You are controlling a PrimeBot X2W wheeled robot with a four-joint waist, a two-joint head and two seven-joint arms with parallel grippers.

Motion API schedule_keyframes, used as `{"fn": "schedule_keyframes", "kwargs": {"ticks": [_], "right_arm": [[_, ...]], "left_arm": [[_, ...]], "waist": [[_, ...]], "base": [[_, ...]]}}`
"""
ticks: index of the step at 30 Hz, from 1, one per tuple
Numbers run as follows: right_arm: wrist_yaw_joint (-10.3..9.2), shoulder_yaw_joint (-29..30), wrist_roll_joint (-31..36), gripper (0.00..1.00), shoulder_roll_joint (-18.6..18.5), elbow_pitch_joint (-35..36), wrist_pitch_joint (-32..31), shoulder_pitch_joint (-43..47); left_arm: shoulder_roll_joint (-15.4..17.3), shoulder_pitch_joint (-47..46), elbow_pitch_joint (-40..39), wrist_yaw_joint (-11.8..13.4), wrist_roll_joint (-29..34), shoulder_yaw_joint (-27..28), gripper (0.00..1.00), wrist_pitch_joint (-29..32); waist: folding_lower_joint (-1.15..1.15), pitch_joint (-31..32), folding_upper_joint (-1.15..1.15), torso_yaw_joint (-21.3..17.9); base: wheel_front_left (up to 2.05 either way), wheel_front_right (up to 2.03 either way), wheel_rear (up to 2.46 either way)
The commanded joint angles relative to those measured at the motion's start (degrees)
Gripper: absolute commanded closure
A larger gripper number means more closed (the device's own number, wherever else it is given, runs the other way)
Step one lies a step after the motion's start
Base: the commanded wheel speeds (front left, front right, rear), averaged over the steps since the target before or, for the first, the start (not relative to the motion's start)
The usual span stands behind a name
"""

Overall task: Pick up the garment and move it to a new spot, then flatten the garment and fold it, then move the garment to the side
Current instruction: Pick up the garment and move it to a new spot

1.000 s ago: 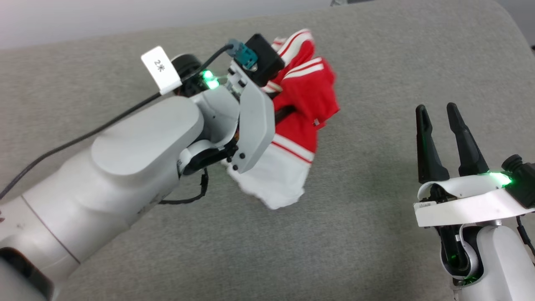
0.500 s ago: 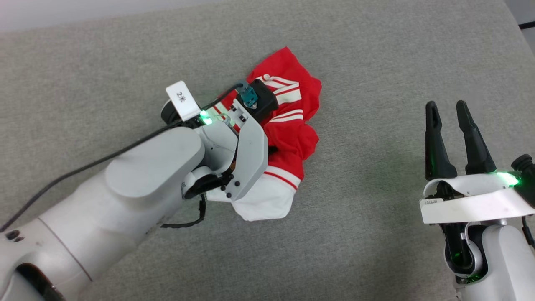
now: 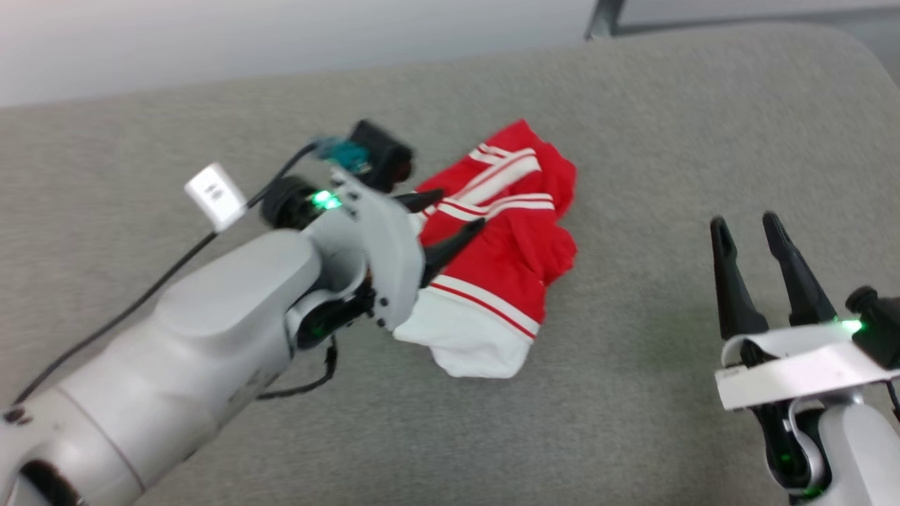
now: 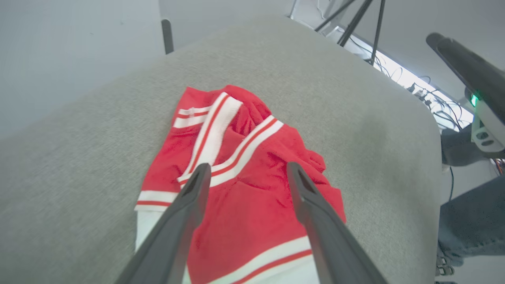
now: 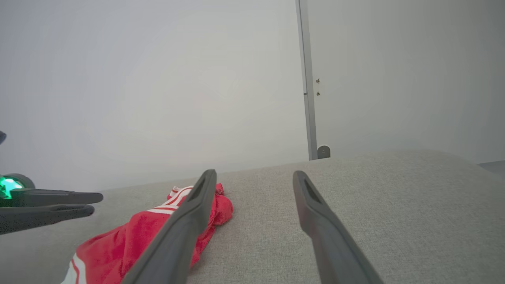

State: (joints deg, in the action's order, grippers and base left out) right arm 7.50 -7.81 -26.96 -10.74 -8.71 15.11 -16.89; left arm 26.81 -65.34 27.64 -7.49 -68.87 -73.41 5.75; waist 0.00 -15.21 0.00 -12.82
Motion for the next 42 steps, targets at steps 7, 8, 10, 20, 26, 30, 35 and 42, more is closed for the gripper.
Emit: {"fn": "schedule_keyframes", "kwargs": {"ticks": [7, 8, 10, 20, 26, 30, 35, 42], "right_arm": [[-0.02, 0.1, 0.0, 0.0, -3.1, -2.2, 0.0, 4.2], [-0.02, 0.2, 0.0, 0.0, -3.5, -2.5, 0.0, 4.8], [-0.02, 0.5, 0.4, 0.0, -4.4, -3.1, -0.1, 5.9], [-0.02, 4.2, 0.1, 0.0, -7.9, -4.3, -1.8, 12.7], [-0.02, 6.2, 0.0, 0.0, -9.3, -4.4, -2.9, 15.7], [-0.02, 7.1, -0.1, 0.0, -9.8, -4.1, -3.5, 17.1], [-0.02, 8.0, -0.2, 0.0, -10.0, -3.4, -4.2, 17.3], [-0.02, 9.7, -0.6, 0.0, -8.7, -3.0, -3.5, 17.1]], "left_arm": [[2.4, 8.8, 3.0, 0.0, -5.7, 0.4, 0.0, -10.3], [2.5, 10.3, 3.6, 0.0, -6.7, 0.6, 0.0, -11.7], [3.0, 13.5, 4.5, 0.0, -8.7, 0.9, 0.0, -14.6], [6.4, 27.3, 9.5, 0.0, -10.4, 9.2, 0.0, -21.0], [6.6, 36.6, 8.9, 0.2, -1.4, 23.9, 0.0, -20.9], [6.3, 43.5, 5.9, 1.8, 6.2, 33.6, 0.0, -20.9], [4.9, 51.3, -1.4, 4.1, 16.1, 46.1, 0.0, -20.9], [0.9, 60.0, -13.0, 5.5, 30.0, 60.3, 0.0, -20.9]], "waist": [[0.0, 7.8, 0.0, 8.7], [0.0, 8.2, 0.0, 9.4], [0.0, 8.9, 0.0, 10.8], [0.0, 11.5, 0.0, 15.2], [0.0, 12.7, 0.0, 16.4], [0.0, 13.9, 0.0, 16.6], [0.0, 14.3, 0.0, 16.2], [0.0, 14.5, 0.0, 15.4]], "base": [[0.0, 0.0, 0.0], [0.0, 0.0, 0.0], [0.0, 0.0, 0.0], [0.0, 0.0, 0.0], [0.0, 0.0, 0.0], [0.0, 0.0, 0.0], [0.0, 0.0, 0.0], [0.0, 0.0, 0.0]]}}
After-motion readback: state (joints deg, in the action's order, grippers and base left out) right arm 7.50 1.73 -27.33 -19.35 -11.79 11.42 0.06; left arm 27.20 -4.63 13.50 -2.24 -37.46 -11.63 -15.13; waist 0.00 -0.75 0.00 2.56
